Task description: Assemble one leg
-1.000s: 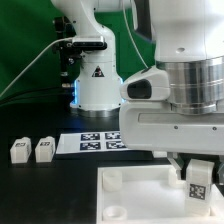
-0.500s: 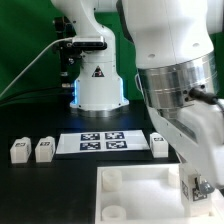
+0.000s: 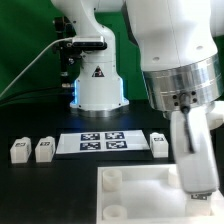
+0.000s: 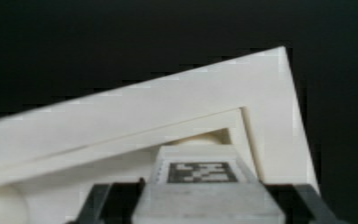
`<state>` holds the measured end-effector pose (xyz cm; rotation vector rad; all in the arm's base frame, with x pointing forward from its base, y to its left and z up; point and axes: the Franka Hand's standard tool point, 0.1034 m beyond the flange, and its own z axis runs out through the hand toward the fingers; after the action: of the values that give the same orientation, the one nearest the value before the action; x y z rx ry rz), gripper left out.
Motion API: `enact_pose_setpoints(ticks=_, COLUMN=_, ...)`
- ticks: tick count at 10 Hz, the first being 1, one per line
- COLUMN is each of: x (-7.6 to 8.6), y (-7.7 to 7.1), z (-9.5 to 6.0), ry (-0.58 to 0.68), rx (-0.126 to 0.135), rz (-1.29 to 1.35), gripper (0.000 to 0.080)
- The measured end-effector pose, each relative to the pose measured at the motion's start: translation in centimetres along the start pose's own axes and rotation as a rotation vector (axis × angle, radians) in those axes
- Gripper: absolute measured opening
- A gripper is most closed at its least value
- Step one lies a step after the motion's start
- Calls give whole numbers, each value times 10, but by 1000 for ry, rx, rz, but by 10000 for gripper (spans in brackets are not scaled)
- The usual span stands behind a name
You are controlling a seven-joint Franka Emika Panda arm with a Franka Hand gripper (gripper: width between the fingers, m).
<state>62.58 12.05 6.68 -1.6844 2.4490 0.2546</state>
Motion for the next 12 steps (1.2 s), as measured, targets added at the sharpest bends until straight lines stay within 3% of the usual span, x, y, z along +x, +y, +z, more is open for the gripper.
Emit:
enact_pose_setpoints(ticks=3, x=0, y=1, z=1, ry=4, rx=0, rz=-79, gripper=303)
enact_pose_setpoints(ticks=5, x=-3, y=7, z=5, ry=11, rx=-10, rz=-253, gripper=615)
enact_pose_setpoints(ticks=10, x=-6, y=8, z=5, ry=21, rx=-15, rz=-790, gripper=647)
enact_pose_setpoints(ticks=11, x=-5, y=8, z=5, ry=32, rx=-23, rz=-940, gripper=649)
enact_pose_setpoints(ticks=12, x=-7, y=10, z=5, ry=61, rx=-49, rz=-1101, gripper=649)
